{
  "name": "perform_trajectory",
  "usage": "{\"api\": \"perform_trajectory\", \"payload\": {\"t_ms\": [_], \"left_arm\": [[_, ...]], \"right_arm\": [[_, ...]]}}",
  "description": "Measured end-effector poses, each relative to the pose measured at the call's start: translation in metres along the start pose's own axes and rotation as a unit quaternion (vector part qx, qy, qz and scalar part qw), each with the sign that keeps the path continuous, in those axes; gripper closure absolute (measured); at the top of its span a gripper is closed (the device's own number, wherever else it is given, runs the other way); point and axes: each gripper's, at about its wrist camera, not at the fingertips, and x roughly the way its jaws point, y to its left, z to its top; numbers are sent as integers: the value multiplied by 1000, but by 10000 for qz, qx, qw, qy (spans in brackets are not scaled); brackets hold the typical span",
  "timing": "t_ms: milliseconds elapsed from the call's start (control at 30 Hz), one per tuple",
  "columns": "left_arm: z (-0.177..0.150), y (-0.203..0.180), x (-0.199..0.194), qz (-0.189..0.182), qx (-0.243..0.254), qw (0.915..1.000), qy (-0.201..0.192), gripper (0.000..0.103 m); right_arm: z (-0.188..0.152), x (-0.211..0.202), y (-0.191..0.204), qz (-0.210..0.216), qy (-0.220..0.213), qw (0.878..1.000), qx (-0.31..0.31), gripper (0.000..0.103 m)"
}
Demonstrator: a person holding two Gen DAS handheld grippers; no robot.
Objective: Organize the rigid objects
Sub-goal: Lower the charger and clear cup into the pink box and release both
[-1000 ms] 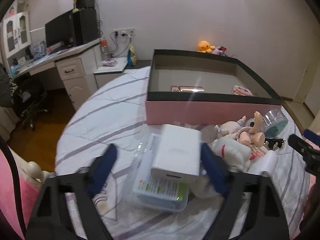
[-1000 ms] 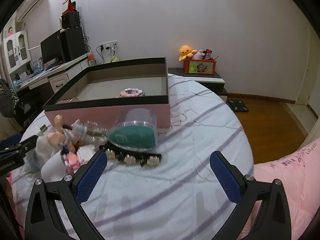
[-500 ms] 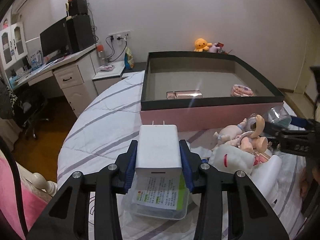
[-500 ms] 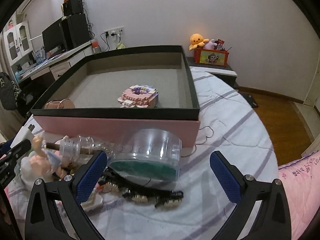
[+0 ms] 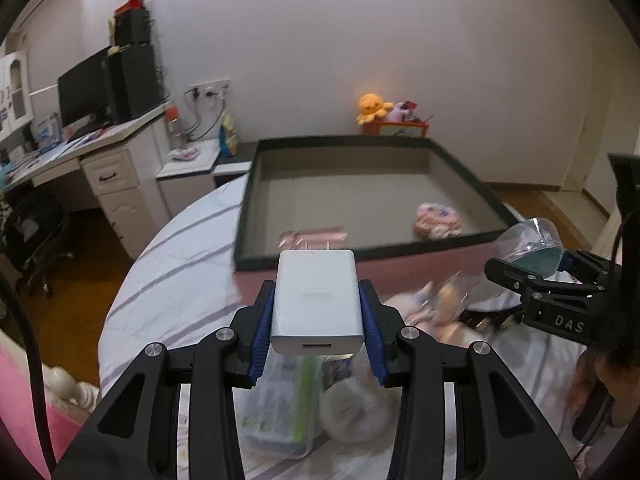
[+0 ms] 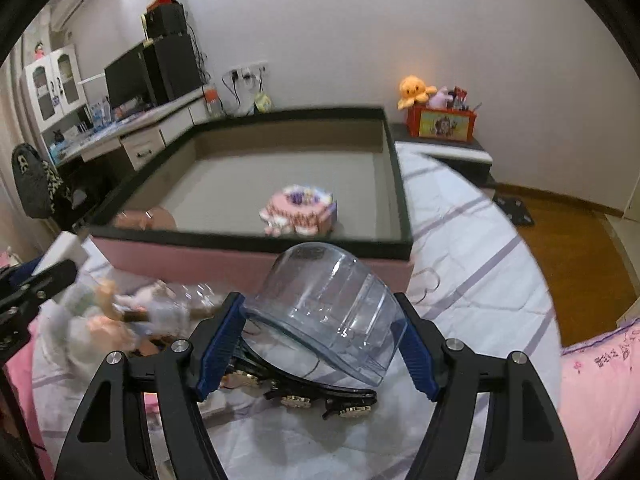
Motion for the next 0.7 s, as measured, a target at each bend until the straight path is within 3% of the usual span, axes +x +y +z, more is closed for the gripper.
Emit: {"api": "perform_trajectory", "payload": {"t_ms": [267,467,700], "left_arm": [[54,-19,35,-204,382,9991,37,62],[77,-10,89,56,392,9981,481,62],[74,8,125,292,174,9950,937,62]], "right_arm": [[43,-13,11,136,-471,9987,-152,29],[73,27,25,273,-251,9990,-268,29],[83,74,36,471,282,9981,-289,29]]}}
